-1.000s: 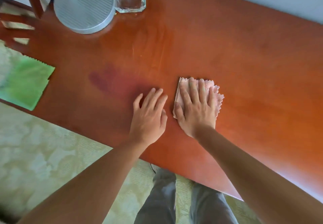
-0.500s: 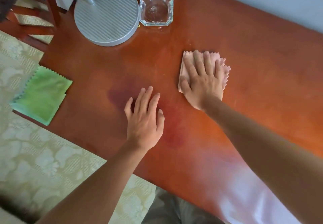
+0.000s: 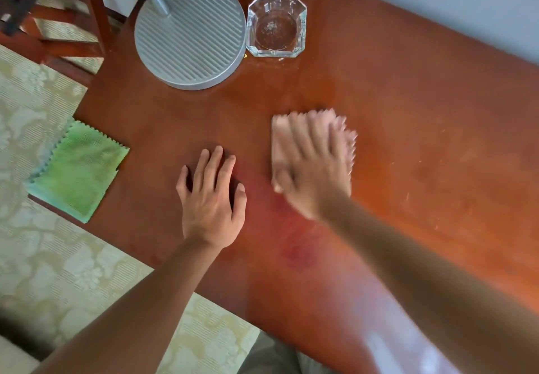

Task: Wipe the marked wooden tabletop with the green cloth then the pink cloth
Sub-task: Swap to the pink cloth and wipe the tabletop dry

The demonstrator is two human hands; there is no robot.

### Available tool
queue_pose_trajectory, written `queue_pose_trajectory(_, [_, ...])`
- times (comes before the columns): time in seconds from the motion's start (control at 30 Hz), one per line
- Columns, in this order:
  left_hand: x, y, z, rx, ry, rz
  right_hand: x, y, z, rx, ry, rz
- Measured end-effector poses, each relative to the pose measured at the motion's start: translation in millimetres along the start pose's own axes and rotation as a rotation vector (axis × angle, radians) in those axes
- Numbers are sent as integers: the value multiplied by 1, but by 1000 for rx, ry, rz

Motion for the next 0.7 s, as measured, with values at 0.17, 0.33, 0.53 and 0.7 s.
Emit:
queue_pose_trajectory(0.17, [2, 0, 0, 21, -8, -6, 84, -28, 50, -129, 205, -3])
queue_pose_trajectory(0.33, [2, 1, 0, 19, -5, -42, 57, -18, 37, -58, 277, 46])
queue_pose_trajectory(0.53, [0, 1, -1, 26, -3, -21, -50, 14, 22, -15, 43, 19])
queue_pose_trajectory(0.7, [0, 2, -2, 25, -19, -18, -50, 13, 26, -43, 16, 19])
Point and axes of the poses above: each hand's wrist, its own x-axis away from the middle knuckle, its own y-axis out of the back of the hand, z = x × y, the point moved 4 cm from there along -x, towards the middle knuckle, and after that the axes turned 15 degrees about -y, right-handed, at the moved point
